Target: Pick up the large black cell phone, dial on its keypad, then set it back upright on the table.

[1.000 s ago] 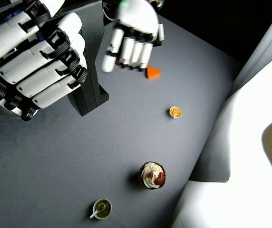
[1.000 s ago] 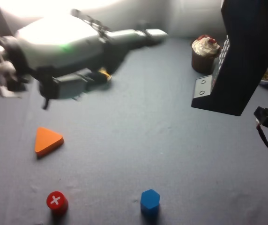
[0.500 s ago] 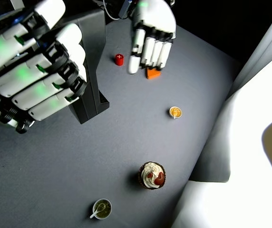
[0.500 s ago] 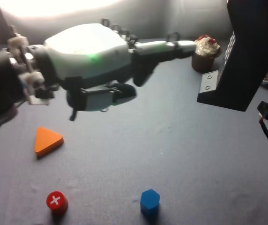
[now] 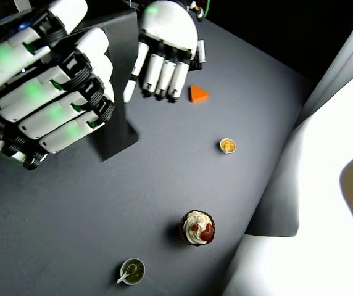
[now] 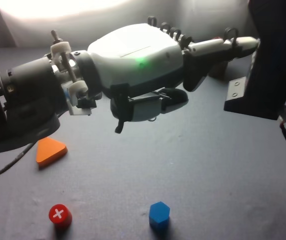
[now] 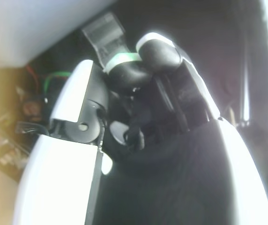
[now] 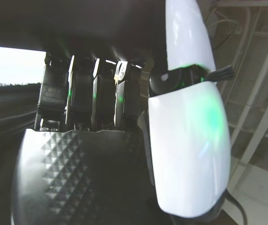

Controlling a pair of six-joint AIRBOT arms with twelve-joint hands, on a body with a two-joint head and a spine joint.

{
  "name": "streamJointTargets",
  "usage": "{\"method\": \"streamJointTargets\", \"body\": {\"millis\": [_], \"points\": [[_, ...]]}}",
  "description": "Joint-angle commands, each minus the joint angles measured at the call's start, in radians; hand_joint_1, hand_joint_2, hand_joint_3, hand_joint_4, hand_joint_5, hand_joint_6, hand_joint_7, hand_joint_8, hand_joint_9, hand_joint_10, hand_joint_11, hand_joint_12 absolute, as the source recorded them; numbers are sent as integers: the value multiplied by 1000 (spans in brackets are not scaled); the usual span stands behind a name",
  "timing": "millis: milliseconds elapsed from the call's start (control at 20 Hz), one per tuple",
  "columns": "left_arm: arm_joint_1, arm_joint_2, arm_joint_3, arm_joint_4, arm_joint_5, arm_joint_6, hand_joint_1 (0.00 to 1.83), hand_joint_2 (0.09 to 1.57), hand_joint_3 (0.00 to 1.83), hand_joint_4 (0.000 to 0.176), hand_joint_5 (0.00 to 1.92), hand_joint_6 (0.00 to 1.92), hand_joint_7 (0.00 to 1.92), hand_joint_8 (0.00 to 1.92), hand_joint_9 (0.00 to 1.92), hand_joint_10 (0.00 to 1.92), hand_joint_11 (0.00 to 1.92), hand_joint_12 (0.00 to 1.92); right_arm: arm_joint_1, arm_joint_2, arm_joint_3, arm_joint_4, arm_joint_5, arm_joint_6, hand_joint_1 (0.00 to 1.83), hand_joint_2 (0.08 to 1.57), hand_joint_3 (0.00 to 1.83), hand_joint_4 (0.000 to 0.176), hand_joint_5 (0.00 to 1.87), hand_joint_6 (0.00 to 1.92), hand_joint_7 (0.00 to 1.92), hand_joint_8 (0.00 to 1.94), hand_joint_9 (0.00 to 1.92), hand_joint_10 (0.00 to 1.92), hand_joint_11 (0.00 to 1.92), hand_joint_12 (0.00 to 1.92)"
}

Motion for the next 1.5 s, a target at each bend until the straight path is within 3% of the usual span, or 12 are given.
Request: {"method": "streamJointTargets", "body": {"millis": [0, 300, 450, 700, 800, 900, 950, 1000, 1050, 1100, 1300, 1450], "points": [[-22, 3, -8, -11, -133, -12, 1280, 1354, 0, 102, 76, 2, 543, 1759, 765, 1921, 535, 1921, 9, 10, -3, -51, 116, 20, 1364, 1161, 0, 0, 981, 852, 810, 1238, 781, 1458, 841, 1397], [131, 165, 11, 4, -277, -225, 1279, 1356, 0, 92, 69, 0, 539, 1769, 775, 1921, 549, 1921, -12, 1, 25, -42, 116, 12, 1481, 1144, 0, 0, 962, 780, 806, 1187, 767, 1341, 850, 1616], [170, 228, 78, 141, -424, -554, 1281, 1353, 0, 86, 68, 0, 544, 1759, 768, 1921, 575, 1921, -40, -16, 58, 3, 116, 10, 1481, 1147, 0, 0, 978, 749, 792, 1203, 748, 1377, 848, 1613], [138, 300, 110, 434, -501, -1099, 1276, 1332, 0, 31, 104, 8, 578, 1687, 601, 1921, 467, 1921, -83, -53, 121, 29, 116, 11, 1476, 1169, 1, 0, 913, 890, 751, 1255, 710, 1406, 807, 1675], [119, 316, 102, 477, -528, -1121, 1287, 1276, 0, 28, 170, 6, 675, 1540, 516, 1921, 280, 1921, -89, -65, 139, 35, 117, 13, 1479, 1151, 0, 0, 954, 837, 795, 1176, 767, 1329, 808, 1659], [131, 327, 92, 449, -523, -1131, 838, 1188, 0, 27, 272, 11, 602, 1026, 510, 1470, 284, 1761, -92, -75, 154, 35, 117, 20, 1480, 1147, 0, 0, 938, 880, 805, 1152, 783, 1308, 828, 1635], [152, 328, 97, 402, -537, -1132, 838, 1188, 0, 27, 272, 11, 602, 1026, 510, 1470, 284, 1761, -93, -79, 160, 35, 117, 20, 1480, 1147, 0, 0, 938, 880, 805, 1152, 783, 1308, 828, 1635], [159, 327, 107, 370, -589, -1136, 471, 1224, 4, 17, 289, 0, 686, 345, 557, 926, 352, 1485, -96, -85, 168, 35, 117, 21, 1479, 1147, 1, 0, 939, 888, 809, 1139, 776, 1312, 824, 1638], [154, 325, 114, 388, -609, -1138, 471, 1224, 4, 17, 289, 0, 686, 345, 557, 926, 352, 1485, -100, -90, 174, 35, 117, 22, 1479, 1147, 1, 0, 939, 888, 809, 1139, 776, 1312, 824, 1638], [149, 325, 116, 380, -613, -1138, 253, 1253, 0, 35, 252, 1, 573, 38, 474, 337, 167, 1187, -105, -95, 182, 35, 117, 23, 1480, 1148, 0, 0, 935, 877, 805, 1150, 774, 1325, 831, 1632], [123, 312, 141, 359, -653, -1177, 3, 1215, 0, 58, 199, 7, 157, 8, 127, 10, 0, 362, -140, -123, 233, 34, 117, 32, 1484, 1131, 0, 0, 971, 826, 828, 1123, 812, 1259, 864, 1570], [91, 314, 87, 348, -378, -1312, 0, 1119, 0, 72, 141, 3, 80, 0, 61, 0, 0, 178, -167, -144, 263, 33, 117, 41, 1483, 1130, 1, 0, 953, 862, 838, 1115, 829, 1230, 846, 1590]]}}
